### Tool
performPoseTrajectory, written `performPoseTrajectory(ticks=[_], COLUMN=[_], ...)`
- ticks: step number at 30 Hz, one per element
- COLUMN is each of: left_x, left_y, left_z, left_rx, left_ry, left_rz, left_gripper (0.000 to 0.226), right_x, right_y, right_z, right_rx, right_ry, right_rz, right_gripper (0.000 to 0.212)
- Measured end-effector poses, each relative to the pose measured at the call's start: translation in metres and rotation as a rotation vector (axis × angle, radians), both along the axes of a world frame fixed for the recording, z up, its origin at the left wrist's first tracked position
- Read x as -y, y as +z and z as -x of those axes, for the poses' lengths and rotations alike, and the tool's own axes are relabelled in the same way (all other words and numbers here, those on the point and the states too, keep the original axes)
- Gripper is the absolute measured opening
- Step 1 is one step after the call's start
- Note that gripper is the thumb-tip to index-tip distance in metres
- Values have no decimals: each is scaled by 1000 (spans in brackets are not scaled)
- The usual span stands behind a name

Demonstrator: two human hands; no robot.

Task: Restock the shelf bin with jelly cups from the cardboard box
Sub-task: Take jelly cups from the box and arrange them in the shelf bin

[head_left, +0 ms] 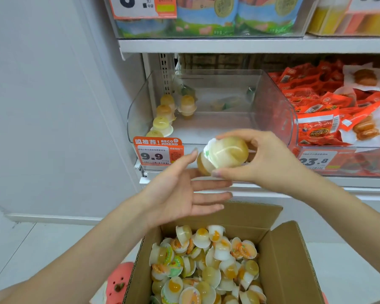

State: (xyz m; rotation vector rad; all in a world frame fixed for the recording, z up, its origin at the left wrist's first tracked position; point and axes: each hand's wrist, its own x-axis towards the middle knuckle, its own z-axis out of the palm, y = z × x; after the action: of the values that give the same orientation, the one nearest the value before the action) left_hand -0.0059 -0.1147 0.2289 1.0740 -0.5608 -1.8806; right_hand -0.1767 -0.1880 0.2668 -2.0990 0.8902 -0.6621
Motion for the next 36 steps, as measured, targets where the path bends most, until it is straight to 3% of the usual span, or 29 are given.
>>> performPoseTrajectory(ticks=[3,4,7,11,15,19,21,23,27,36], left_x=[9,11,14,16,16,17,16,15,14,17], left_y=[3,1,-3,-7,-10,-10,-11,-13,-15,-15], left_z=[-28,-39,-67,-78,-83,-81,-79,-79,-78,-72], left_rx=[872,1087,1348,1445,1522,1575,1605,1609,1632,1652], left_ry=[127,176,296,265,247,232,214,200,170,190], left_rz=[145,209,271,331,360,376,382,386,390,393], left_gripper=[31,23,13,15,17,23,26,29,34,39], right_x=[41,60,112,163,192,197,194,196,197,192], right_y=[34,38,22,-27,-58,-71,-71,-74,-77,-78], right_z=[-29,-44,-96,-143,-167,-173,-173,-174,-171,-169], right_rx=[-41,-86,-286,-399,-525,-509,-511,-477,-346,-305], right_ry=[-121,-144,-195,-162,-111,-114,-120,-143,-207,-199], right_rz=[104,138,212,155,210,249,283,282,186,144], right_gripper=[44,44,58,78,67,35,31,37,76,78])
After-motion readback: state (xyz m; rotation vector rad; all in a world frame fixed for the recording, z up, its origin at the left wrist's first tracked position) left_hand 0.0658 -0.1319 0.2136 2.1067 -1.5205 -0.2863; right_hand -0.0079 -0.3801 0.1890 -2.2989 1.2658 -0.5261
